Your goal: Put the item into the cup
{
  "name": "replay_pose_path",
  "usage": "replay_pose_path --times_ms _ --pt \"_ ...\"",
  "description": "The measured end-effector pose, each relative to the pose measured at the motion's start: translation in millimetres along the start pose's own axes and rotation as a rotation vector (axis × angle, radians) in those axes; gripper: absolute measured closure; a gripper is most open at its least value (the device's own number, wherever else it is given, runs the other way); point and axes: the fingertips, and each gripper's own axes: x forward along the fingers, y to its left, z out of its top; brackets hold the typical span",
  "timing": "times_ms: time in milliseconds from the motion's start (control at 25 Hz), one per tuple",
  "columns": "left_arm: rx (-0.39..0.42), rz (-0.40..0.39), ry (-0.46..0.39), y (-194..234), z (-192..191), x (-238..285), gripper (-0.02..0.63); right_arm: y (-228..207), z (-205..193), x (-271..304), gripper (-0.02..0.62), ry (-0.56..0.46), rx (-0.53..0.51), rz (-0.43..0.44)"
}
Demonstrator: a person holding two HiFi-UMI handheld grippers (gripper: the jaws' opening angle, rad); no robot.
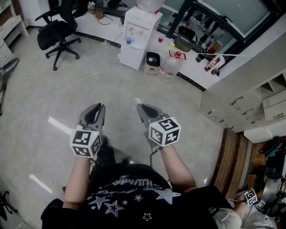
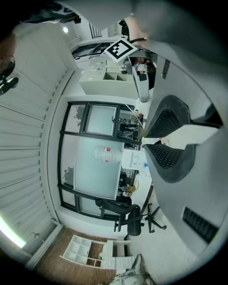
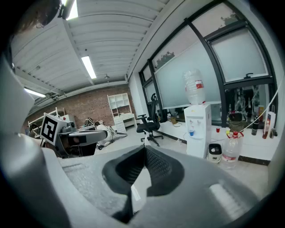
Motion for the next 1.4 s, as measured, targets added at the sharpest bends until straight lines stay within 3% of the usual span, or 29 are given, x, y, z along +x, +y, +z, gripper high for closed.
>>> replay_pose_path --times_ms 680,760,1400 --pt "-0.036 -0.011 0.024 8.1 -12.9 -5.7 0.558 8.0 -10.1 4.2 0.595 0.014 0.0 -0.025" --pt "-0.048 -0.017 0.036 14.2 -17.6 0.0 0.6 5.4 -9.1 9.7 0.595 -0.002 0.016 -0.036" --pt "-0.039 -0.109 0.071 132.9 25.4 89.0 0.6 -31.5 61.3 127.9 0.595 -0.064 0.072 -0.137"
